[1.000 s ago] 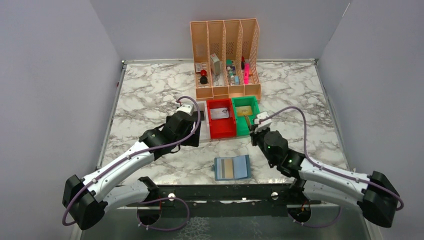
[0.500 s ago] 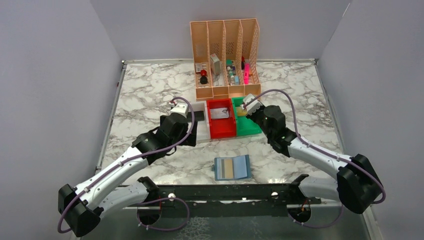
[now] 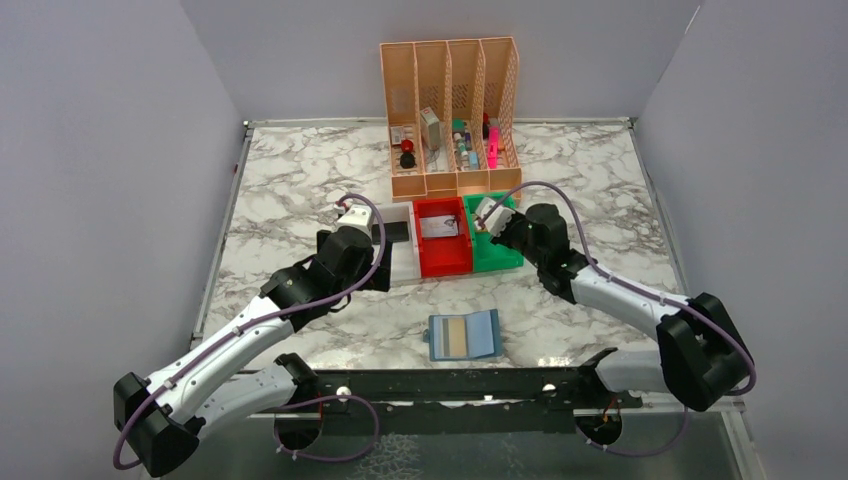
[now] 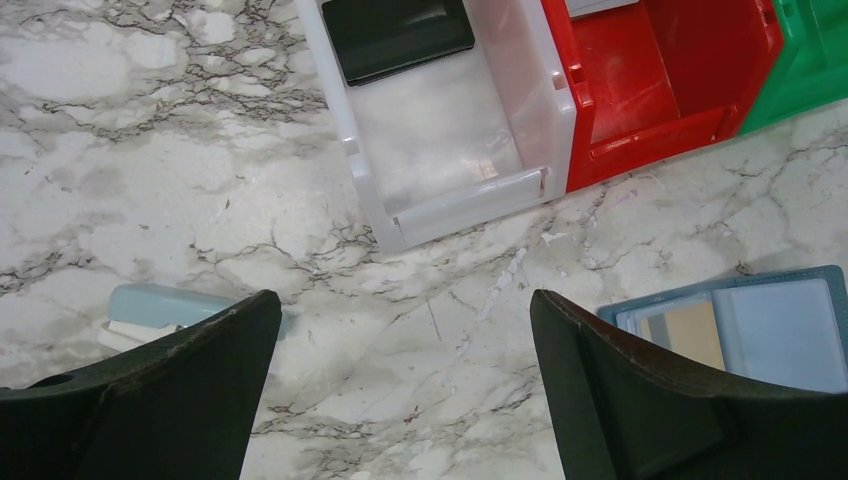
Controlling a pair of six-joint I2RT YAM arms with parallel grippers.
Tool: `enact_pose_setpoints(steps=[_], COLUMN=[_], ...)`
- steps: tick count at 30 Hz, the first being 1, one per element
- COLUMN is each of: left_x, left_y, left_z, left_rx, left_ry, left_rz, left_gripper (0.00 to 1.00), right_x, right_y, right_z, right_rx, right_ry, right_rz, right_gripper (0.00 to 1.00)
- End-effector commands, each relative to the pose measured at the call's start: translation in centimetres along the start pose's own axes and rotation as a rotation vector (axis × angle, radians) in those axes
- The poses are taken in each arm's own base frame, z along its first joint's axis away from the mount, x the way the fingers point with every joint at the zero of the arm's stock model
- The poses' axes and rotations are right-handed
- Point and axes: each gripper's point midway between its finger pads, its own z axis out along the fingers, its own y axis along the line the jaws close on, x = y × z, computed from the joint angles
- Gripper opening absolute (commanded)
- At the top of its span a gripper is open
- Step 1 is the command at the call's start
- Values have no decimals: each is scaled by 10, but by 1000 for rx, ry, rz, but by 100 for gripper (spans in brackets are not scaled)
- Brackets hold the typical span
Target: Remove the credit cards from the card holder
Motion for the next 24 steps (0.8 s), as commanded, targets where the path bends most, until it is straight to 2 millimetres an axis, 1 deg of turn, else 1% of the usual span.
enact_pose_setpoints(steps=[1, 4, 6, 8, 10, 12, 15, 18, 21, 24], left_x=[0, 0, 0, 0, 0, 0, 2, 2, 3, 3], left_y=[5, 5, 5, 4, 4, 3, 3, 2, 2, 2], left_z=[1, 0, 0, 0, 0, 0, 1, 2, 3, 3], left_rx=[-20, -15, -16, -13, -11, -8, -5, -4, -4, -5], left_ry=[-10, -11, -12, -12, -12, -11, -6, -2, 2, 3], left_rz=[6, 4, 1, 1, 3, 2, 5, 6, 8, 9], left_gripper=[99, 99, 99, 99, 99, 99, 99, 99, 99, 99], right_x=[-6, -4, 5, 15, 19, 20, 25, 24, 29, 28], right_y=[16, 25, 25, 20, 11, 4, 10, 6, 7, 4], right_z=[10, 12, 16, 23, 30, 38, 50, 61, 70, 77], right_rx=[-132, -173, -164, -140, -94, -63, -121, -106, -122, -110], right_ry=[-30, -36, -1, 38, 18, -10, 2, -19, 6, -7], right_rz=[-80, -94, -117, -153, -188, -188, -200, -219, -236, -260], right_gripper=[1, 1, 3, 2, 2, 2, 2, 2, 4, 4])
